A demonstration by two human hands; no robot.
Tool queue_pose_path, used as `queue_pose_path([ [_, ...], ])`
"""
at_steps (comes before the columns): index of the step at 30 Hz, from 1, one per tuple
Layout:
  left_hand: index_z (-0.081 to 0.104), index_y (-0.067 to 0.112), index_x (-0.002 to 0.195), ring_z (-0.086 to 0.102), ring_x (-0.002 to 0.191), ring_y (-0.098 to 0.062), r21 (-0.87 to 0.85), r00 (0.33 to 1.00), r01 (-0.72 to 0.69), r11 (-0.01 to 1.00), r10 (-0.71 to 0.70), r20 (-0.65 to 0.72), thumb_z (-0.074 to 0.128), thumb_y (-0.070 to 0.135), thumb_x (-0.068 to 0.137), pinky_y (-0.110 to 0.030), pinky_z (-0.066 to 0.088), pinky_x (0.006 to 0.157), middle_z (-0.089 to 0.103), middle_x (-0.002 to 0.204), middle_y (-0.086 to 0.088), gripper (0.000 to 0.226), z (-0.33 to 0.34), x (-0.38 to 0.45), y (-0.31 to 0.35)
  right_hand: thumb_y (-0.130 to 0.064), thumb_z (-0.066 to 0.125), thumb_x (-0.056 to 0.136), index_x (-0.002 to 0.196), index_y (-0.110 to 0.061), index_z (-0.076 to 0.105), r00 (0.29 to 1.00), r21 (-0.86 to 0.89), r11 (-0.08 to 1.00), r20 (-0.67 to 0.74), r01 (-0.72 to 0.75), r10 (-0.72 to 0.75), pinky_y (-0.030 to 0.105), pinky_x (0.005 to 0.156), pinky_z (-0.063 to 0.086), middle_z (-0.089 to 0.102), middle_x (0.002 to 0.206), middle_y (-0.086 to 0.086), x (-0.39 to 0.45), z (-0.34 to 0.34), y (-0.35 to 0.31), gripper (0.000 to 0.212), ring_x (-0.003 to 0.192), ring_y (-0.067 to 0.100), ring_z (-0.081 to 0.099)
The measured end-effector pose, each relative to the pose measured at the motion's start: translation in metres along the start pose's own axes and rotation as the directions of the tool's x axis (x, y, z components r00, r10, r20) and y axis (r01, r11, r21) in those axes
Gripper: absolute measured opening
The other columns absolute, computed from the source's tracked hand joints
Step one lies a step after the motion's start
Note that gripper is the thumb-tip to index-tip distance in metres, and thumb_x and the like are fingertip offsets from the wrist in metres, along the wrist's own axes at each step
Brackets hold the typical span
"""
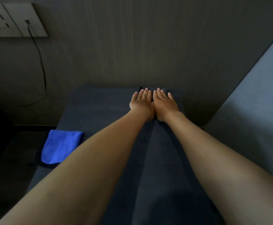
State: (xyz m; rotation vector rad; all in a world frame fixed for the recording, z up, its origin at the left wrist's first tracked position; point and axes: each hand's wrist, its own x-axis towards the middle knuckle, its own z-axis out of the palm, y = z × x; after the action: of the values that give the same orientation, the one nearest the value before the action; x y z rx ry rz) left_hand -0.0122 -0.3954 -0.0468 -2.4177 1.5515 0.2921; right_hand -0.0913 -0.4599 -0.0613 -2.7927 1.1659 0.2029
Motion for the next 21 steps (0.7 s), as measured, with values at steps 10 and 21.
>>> queue_pose_path([
  [10, -0.016, 0.010, 0.154, -0.019, 0.150, -0.019, -0.073, 0.998, -0.055, 0.996, 0.053, -0.026, 0.013, 0.032, 0.106, -0.040, -0.010, 0.122, -0.020, 0.163, -0.005, 0.060, -0.010, 0.018, 0.068, -0.025, 0.024, 0.107, 0.157, -0.008, -0.002, 0.997, 0.047, 0.996, 0.018, -0.075, 0.074, 0.040, 0.124, -0.001, -0.006, 0.166, 0.011, -0.011, -0.001, 0.072, 0.058, 0.153, 0.020, -0.004],
  [21, -0.016, 0.012, 0.154, -0.019, 0.150, -0.016, -0.146, 0.998, -0.070, 0.987, 0.068, -0.018, 0.008, 0.034, 0.106, -0.036, -0.007, 0.122, -0.022, 0.163, -0.002, 0.057, -0.006, 0.021, 0.045, -0.024, 0.025, 0.107, 0.157, -0.005, -0.001, 0.998, -0.001, 0.999, 0.040, -0.054, 0.054, 0.038, 0.124, -0.003, -0.006, 0.165, 0.012, 0.003, -0.005, 0.056, 0.059, 0.153, 0.021, -0.004],
])
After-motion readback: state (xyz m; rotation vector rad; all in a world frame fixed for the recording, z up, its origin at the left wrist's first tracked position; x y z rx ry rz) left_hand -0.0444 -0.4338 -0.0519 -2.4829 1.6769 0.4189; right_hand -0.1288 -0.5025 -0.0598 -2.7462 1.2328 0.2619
